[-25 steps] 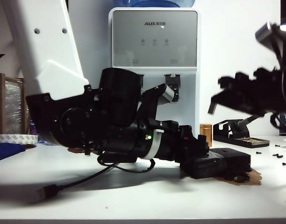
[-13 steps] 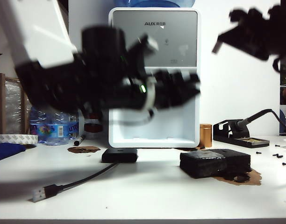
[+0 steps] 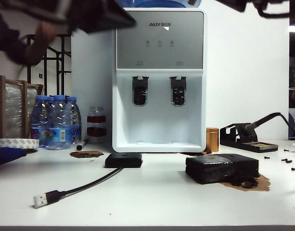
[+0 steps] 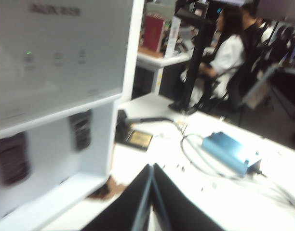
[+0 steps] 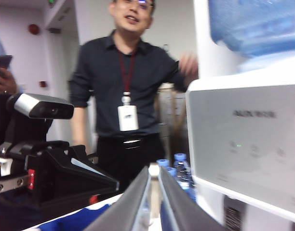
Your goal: Take the USB flash drive out of the black sponge and insert it into the slot on top of the black USB adpator box.
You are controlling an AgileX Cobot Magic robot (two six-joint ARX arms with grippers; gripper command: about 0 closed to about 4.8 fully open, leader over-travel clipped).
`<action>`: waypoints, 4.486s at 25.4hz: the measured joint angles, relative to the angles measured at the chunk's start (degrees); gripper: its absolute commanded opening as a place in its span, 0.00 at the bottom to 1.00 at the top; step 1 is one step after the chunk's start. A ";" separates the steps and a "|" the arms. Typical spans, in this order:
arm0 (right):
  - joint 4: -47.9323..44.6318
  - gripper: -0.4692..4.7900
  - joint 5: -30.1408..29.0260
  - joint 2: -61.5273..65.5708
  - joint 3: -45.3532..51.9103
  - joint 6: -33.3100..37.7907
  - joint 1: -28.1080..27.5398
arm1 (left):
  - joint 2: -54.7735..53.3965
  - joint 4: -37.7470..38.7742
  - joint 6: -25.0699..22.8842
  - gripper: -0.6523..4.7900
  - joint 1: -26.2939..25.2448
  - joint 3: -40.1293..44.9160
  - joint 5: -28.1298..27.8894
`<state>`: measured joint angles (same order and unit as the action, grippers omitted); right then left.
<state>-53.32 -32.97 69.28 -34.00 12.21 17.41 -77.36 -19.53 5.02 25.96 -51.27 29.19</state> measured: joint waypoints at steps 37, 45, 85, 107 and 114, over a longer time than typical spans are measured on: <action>20.20 0.09 -32.96 20.61 -20.15 -8.46 0.00 | 14.91 43.71 -29.94 0.11 -10.49 10.27 -0.68; 20.20 0.09 -31.45 30.18 -27.45 -11.43 0.15 | 14.91 42.93 -29.94 0.11 -10.49 10.38 -0.68; 30.25 0.09 -26.32 52.13 -36.83 -24.94 4.35 | 14.91 44.48 -30.27 0.11 -10.49 10.40 0.39; 37.79 0.09 -19.37 52.50 -36.85 -42.49 6.36 | 14.91 41.51 -31.93 0.11 -10.49 13.51 0.44; 37.70 0.09 -17.90 52.50 -36.85 -47.89 6.32 | 14.93 39.91 -33.31 0.11 -10.49 13.51 2.82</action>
<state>-15.62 -50.87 121.78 -70.85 -35.68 23.73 -62.43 20.38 -28.29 15.46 -37.76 32.01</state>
